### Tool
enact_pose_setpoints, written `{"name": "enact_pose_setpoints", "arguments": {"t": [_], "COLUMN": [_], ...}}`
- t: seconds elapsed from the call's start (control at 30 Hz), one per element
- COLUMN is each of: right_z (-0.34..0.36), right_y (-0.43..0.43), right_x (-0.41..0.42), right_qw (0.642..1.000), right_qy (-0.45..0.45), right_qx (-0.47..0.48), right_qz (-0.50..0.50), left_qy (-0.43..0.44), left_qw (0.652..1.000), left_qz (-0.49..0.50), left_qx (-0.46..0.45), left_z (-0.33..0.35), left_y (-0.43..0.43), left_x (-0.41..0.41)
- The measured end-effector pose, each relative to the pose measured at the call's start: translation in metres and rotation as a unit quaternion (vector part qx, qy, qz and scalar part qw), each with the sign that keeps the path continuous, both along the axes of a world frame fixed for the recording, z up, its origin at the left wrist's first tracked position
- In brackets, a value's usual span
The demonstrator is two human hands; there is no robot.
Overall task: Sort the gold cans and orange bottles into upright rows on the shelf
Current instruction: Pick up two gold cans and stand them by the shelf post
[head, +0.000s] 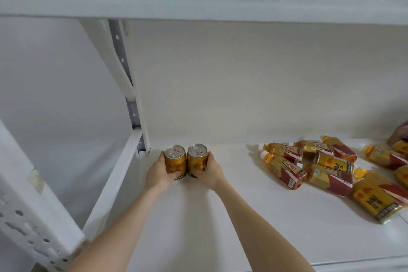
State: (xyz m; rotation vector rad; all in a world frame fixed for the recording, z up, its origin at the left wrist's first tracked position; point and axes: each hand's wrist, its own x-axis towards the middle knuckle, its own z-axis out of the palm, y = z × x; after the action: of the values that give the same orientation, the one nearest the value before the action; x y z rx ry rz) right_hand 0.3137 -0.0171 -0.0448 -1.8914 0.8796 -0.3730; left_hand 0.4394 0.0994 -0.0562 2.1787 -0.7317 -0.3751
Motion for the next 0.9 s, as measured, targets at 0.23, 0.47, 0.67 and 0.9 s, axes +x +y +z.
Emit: {"name": "enact_pose_setpoints", "arguments": {"t": [0.23,0.47,0.67,0.9], "right_z": [0.021,0.03,0.031,0.03], "right_y": [0.016,0.037,0.043,0.029], "right_x": [-0.039,-0.119,-0.182,-0.246], "right_qw": [0.961,0.895,0.866,0.859], "right_qy": [0.165,0.215,0.241,0.247], "right_qx": [-0.219,-0.389,-0.438,-0.444], "right_qz": [0.031,0.031,-0.011,-0.058], "left_qy": [-0.187,-0.328,-0.414,-0.444], "left_qw": [0.971,0.92,0.885,0.872], "left_qz": [-0.063,-0.124,-0.171,-0.194], "left_qx": [0.137,0.176,0.127,0.075], "left_z": [0.03,0.04,0.049,0.054], "left_y": [0.033,0.065,0.068,0.049], "left_x": [-0.019,-0.064,-0.11,-0.172]}}
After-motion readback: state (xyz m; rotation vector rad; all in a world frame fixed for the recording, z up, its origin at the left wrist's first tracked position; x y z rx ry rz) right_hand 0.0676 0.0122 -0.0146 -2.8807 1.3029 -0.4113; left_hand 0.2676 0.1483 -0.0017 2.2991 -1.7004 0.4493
